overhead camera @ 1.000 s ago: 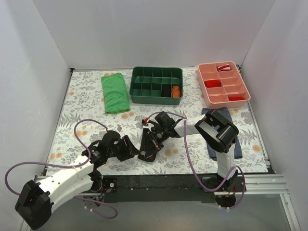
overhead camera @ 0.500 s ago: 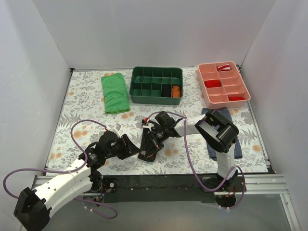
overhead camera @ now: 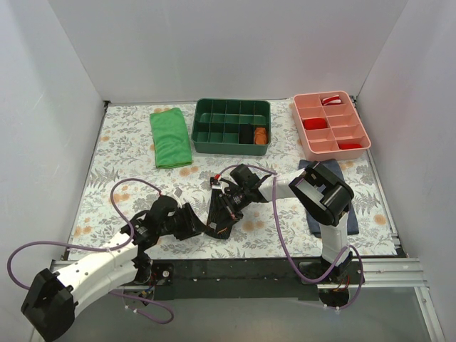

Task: Roll the underwear
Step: Roll the underwear to the center of the board.

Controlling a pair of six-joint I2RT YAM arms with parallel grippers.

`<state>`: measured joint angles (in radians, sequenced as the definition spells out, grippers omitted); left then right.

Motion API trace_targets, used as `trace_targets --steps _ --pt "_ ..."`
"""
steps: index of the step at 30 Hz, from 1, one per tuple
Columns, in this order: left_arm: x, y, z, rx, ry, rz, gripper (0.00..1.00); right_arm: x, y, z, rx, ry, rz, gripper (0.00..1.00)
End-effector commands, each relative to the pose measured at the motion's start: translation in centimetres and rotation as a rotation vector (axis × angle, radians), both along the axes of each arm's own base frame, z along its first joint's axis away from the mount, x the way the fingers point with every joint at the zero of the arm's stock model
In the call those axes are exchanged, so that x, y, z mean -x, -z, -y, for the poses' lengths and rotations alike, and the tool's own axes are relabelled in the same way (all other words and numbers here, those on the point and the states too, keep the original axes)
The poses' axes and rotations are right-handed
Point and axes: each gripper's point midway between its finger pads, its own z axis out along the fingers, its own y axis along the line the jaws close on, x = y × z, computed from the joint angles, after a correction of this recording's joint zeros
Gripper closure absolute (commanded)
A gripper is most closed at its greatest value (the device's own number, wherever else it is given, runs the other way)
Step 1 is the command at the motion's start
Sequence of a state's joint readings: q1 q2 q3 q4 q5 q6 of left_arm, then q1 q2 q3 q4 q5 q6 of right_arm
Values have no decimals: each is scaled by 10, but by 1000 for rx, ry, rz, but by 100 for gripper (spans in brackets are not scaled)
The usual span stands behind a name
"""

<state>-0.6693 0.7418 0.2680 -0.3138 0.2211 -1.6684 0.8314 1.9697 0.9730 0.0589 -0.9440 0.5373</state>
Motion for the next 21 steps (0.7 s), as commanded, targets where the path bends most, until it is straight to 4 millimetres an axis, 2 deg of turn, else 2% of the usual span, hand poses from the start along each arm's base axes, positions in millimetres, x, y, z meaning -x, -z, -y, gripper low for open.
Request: trace_targets --steps 1,8,21 --pt "-4 3 0 -26 18 34 60 -8 21 8 76 21 54 99" --pt "-7 -6 6 19 45 97 56 -11 18 4 67 23 61 99" --pt "-10 6 7 -13 61 89 57 -8 19 8 85 24 51 99"
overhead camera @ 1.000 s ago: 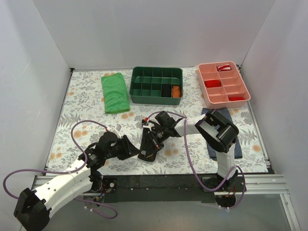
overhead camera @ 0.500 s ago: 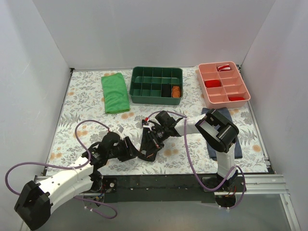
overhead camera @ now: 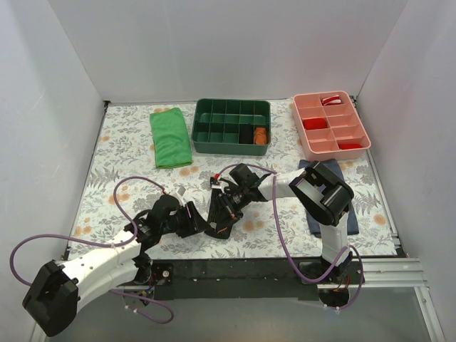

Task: Roll the underwear
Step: Roll the underwear to the center of the board.

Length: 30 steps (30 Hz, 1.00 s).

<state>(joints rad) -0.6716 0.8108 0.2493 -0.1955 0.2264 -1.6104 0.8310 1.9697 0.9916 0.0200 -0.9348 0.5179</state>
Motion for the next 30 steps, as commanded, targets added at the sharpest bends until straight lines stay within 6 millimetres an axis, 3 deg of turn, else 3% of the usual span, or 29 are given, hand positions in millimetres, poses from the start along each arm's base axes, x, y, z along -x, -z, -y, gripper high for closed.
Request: trace_targets --steps 1,19,26,30 --pt "-3 2 1 -11 17 34 57 -5 20 9 74 27 37 99" --pt "-16 25 0 -72 -21 17 60 -3 23 8 73 20 9 99" --pt "-13 36 -2 -98 -30 -24 72 -4 23 7 78 27 16 99" --pt "-13 41 -3 -115 -31 -46 86 -9 21 3 57 34 42 98"
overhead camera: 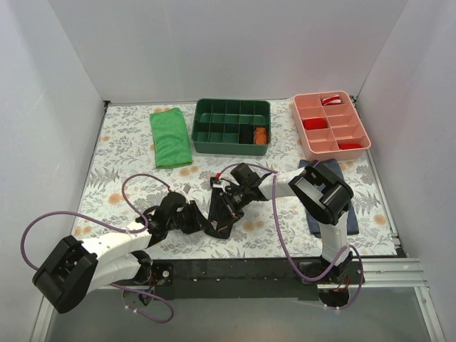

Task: Roll the underwear
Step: Roll the underwear to the center of the board.

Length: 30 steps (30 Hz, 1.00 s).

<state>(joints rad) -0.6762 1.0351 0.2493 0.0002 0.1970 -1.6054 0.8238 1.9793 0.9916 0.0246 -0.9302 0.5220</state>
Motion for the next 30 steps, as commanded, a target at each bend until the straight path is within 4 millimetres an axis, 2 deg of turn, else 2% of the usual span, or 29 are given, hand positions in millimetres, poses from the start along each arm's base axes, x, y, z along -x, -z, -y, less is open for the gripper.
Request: trace_targets --steps 1,4,8,14,20,22,23,25,26,30 --pt "5 21 -12 -86 -16 -44 89 -6 17 2 49 26 45 97" --pt "5 24 -12 -100 -20 -59 100 -8 15 1 48 35 64 93" --pt "4 28 -14 -124 -27 -73 100 -11 12 4 48 51 115 85" --pt "4 32 -17 -174 -24 -100 100 -32 -9 6 48 108 296 71" --pt "5 36 -21 -210 -18 -118 100 -51 -33 20 88 152 526 68" --pt "6 36 -20 -210 -12 -119 100 -58 -31 28 125 172 584 68" --pt "6 36 -20 -212 -10 -119 100 -59 -38 30 119 179 612 67" --pt "6 36 -20 -216 -4 -122 100 -58 -39 36 128 167 665 67" --pt "6 37 -20 -224 0 -127 100 -56 -47 37 106 163 693 67" --pt "6 36 -19 -246 14 -154 100 -37 -51 42 91 74 782 67"
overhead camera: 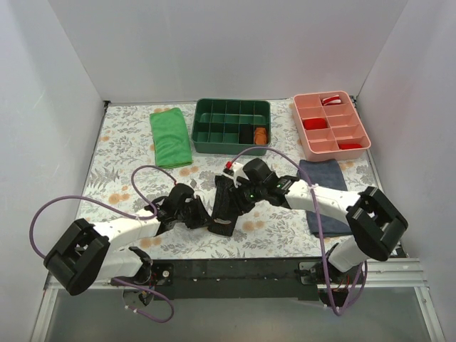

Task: Roll the underwear
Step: Roll the underwear to the center of the board.

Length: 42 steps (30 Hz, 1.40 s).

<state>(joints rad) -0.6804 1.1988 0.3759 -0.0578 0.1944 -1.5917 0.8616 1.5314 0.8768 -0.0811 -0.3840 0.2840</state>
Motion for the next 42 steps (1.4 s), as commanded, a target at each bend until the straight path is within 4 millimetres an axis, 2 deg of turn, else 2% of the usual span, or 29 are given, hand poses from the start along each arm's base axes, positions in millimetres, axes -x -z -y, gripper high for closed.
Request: trace_targets --steps 1,6,12,22,24,29,33,36,37,42 --pt "17 30 -27 -176 5 -90 100 14 -1 10 62 -86 139 67" --pt "18 29 -27 -186 -2 -115 100 38 -2 9 106 -169 281 67" --pt "16 27 -24 -197 7 -139 100 51 7 6 145 -200 376 67" --pt "19 31 -24 -206 16 -161 100 52 5 -14 164 -237 474 67" --pt "19 30 -24 -206 14 -161 100 54 11 -16 182 -247 477 67" --pt "20 31 -24 -207 16 -166 100 57 9 -21 175 -246 503 67" --pt "21 33 -25 -213 21 -172 100 49 11 -18 210 -213 546 67" --pt "21 33 -25 -213 20 -173 100 44 1 -16 211 -179 589 67" --pt "21 33 -25 -211 21 -172 100 44 -8 -16 191 -168 602 67" --pt "19 31 -22 -207 26 -171 100 53 -31 -19 171 -168 642 67"
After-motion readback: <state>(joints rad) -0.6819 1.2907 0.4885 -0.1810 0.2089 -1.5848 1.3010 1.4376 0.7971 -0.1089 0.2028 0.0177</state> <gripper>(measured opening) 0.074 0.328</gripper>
